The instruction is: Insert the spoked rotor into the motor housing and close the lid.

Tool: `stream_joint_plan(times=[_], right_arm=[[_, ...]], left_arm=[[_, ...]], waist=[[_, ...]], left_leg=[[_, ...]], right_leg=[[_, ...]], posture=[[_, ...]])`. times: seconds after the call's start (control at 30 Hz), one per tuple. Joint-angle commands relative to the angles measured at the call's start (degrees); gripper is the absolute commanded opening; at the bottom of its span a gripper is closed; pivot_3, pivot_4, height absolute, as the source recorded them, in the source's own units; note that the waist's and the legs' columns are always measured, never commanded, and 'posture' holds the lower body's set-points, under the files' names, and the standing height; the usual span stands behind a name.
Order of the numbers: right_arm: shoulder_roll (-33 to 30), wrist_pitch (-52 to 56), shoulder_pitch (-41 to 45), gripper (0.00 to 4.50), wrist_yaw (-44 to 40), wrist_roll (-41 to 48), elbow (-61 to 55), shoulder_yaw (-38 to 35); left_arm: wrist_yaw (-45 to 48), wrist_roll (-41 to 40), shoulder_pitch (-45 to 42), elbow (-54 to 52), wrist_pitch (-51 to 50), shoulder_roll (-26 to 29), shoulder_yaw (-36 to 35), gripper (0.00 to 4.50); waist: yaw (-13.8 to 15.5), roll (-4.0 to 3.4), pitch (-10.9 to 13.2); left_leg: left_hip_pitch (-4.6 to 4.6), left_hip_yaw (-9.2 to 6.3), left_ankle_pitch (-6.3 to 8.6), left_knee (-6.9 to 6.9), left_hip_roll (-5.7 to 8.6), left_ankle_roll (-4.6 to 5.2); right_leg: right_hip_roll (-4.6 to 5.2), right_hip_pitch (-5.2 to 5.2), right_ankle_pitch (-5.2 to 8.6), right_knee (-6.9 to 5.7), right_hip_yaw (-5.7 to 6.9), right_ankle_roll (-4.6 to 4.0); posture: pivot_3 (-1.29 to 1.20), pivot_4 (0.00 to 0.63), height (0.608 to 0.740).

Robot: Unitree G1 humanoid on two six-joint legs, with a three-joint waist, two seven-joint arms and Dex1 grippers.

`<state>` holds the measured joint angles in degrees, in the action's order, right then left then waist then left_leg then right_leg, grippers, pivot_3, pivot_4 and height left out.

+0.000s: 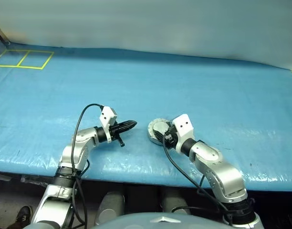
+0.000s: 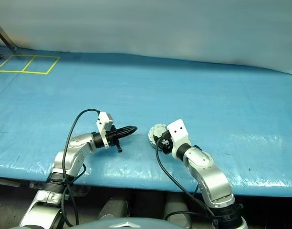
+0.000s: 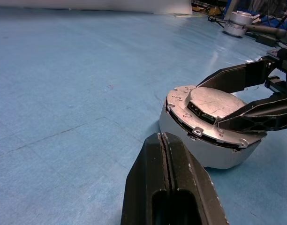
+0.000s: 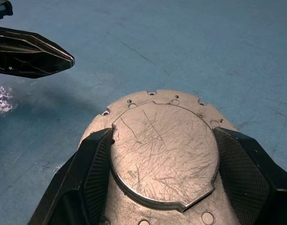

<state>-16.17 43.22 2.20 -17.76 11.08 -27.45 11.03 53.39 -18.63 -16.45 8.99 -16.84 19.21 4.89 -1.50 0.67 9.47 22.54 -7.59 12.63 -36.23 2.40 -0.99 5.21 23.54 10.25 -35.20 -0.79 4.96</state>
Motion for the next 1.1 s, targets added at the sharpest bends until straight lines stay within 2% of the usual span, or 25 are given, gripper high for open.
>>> stream_joint_plan(times=[0.03,0.7,1.1], right_arm=[[0.17,2.43,0.31,3.03,0.21,-0.23,-0.52,1.83],[0.67,6.62,1.44,3.03,3.58,-4.87,2.19,5.66],[0.05,5.57,1.42,3.03,3.27,-4.94,3.93,3.57]], left_arm=[[-0.24,-0.07,0.01,-0.23,1.46,-0.27,-0.28,0.0],[-0.9,0.02,0.48,0.36,1.76,-0.3,0.08,0.0],[-0.54,-0.14,0.42,0.18,1.5,-0.41,0.37,0.0]], waist=[[-0.03,0.0,0.0],[-0.26,0.06,-0.22],[-0.19,0.05,-0.66]], left_leg=[[0.0,0.0,0.0,0.0,0.0,0.0],[-0.15,0.02,-0.1,-0.01,-0.03,-0.04],[-0.18,0.01,-0.11,-0.01,-0.03,-0.03]], right_leg=[[0.0,0.0,0.0,0.0,0.0,0.0],[-0.01,-0.08,0.01,-0.05,0.0,-0.2],[0.0,-0.13,0.03,-0.04,0.0,-0.23]], posture=[[0.0,0.15,0.74],[0.0,0.15,0.74],[0.0,0.15,0.74]])
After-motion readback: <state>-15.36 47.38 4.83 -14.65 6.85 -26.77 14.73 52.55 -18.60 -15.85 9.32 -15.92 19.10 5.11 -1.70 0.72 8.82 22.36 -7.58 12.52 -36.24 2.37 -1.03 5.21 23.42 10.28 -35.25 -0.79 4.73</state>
